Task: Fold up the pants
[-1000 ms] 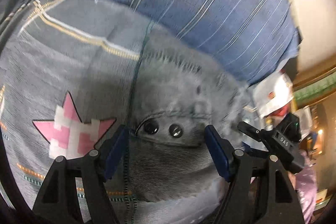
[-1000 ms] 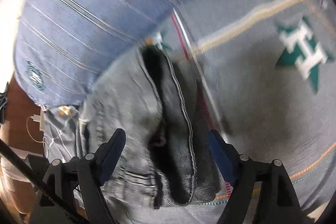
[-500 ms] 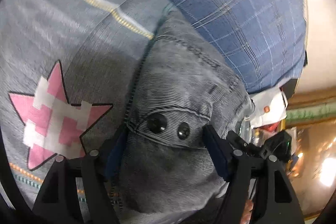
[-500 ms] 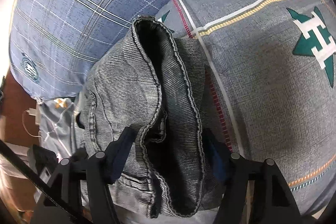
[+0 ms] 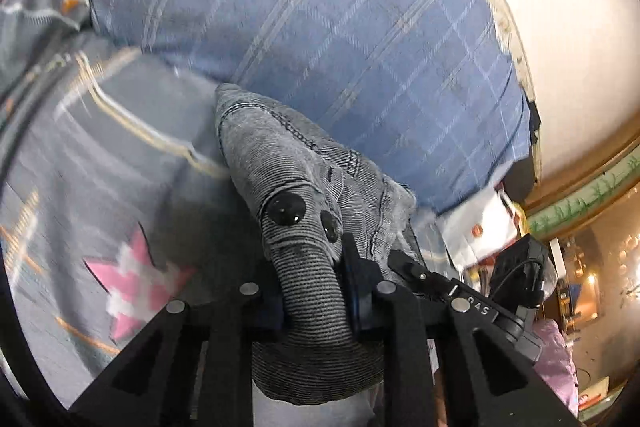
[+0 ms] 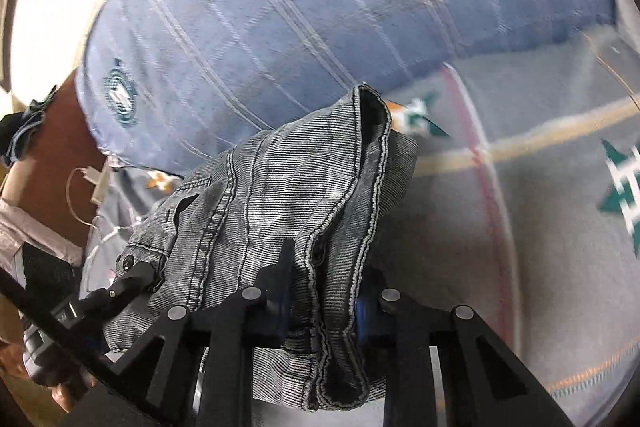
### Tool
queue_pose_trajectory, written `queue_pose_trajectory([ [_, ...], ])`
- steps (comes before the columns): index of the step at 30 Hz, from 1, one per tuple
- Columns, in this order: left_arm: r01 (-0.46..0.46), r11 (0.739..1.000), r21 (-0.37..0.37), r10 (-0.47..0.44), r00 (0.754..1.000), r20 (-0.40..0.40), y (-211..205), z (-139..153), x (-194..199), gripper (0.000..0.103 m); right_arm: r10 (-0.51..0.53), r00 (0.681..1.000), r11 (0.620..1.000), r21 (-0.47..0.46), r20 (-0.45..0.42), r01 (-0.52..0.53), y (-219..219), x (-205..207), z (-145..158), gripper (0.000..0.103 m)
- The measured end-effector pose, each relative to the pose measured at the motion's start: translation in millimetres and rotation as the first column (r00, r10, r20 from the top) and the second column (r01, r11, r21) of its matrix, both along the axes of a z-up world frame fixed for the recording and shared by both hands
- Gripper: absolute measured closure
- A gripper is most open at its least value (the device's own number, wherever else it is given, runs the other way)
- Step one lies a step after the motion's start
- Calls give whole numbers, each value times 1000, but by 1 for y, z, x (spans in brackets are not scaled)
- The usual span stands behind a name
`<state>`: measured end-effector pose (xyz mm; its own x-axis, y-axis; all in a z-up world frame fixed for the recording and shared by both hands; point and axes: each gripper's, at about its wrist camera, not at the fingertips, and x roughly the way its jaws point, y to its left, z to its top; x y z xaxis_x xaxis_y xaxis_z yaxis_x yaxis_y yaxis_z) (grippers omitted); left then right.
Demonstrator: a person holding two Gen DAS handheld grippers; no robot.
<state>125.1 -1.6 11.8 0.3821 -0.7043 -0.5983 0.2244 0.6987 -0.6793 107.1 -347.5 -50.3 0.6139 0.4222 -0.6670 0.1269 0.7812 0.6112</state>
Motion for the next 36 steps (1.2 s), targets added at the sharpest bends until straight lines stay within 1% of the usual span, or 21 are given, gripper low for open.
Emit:
queue_pose_trajectory([
  [2,-30,1000,0,30,999,29,8,3,10,81,19,1000,1000,0,17,-19,5,15,10,78],
  [4,-52,999,6,51,998,33,8,-1,21,81,43,999,999,6,30,-43,9,32,10,77],
  [5,-66,998,8,66,998,15,10,-9,29,79,47,999,999,14,25,-47,11,36,4,74],
  [6,-81,996,22,81,997,-6,11,-18,35,76,42,999,999,31,4,-42,11,42,-11,68],
  [7,-101,993,67,104,994,-45,9,-32,43,68,29,999,999,38,-34,-28,11,46,-25,65],
  [8,-127,978,165,146,983,-113,6,-52,51,58,13,995,999,39,-102,-9,10,49,-43,53],
  [9,-146,958,247,190,968,-164,5,-67,56,53,1,981,999,41,-193,7,11,54,-62,48],
  [10,-159,937,310,228,953,-201,5,-81,58,42,-2,973,998,68,-231,18,10,54,-75,47],
  [11,-177,938,297,242,949,-201,7,-86,57,39,-11,979,997,77,-205,27,8,51,-68,45],
  [13,-175,939,296,239,952,-194,7,-81,56,39,2,982,998,57,-190,9,9,46,-48,44],
  [15,-163,933,320,218,965,-143,5,-65,52,39,20,992,999,40,-124,-15,13,34,-28,31],
  [16,-166,928,333,219,967,-127,6,-61,50,39,32,992,999,23,-119,-29,16,31,-25,31],
  [19,-169,901,399,207,977,-54,7,-50,39,38,79,988,997,-3,-135,-80,30,28,-25,31],
  [20,-171,889,425,204,978,-32,6,-50,37,36,81,985,996,-16,-154,-84,34,30,-31,31],
  [22,-152,869,471,184,983,-23,1,-60,35,35,91,974,993,-50,-205,-104,42,37,-44,32],
  [23,-147,866,477,178,984,-21,0,-64,35,35,84,971,993,-63,-222,-101,44,38,-49,33],
  [25,-157,867,473,186,982,-16,3,-64,33,35,79,974,991,-93,-213,-101,49,37,-46,34],
  [28,-147,881,450,169,985,-11,10,-51,24,35,61,976,984,-149,-207,-93,55,30,-40,34],
  [30,-139,889,437,161,987,-15,16,-41,14,35,57,978,988,-132,-203,-85,51,22,-40,34],
  [31,-132,899,419,159,987,-31,20,-39,11,35,54,978,990,-117,-203,-79,47,19,-42,34],
  [36,-144,909,392,186,980,-72,21,-49,10,35,36,985,997,-64,-171,-48,31,8,-42,34],
])
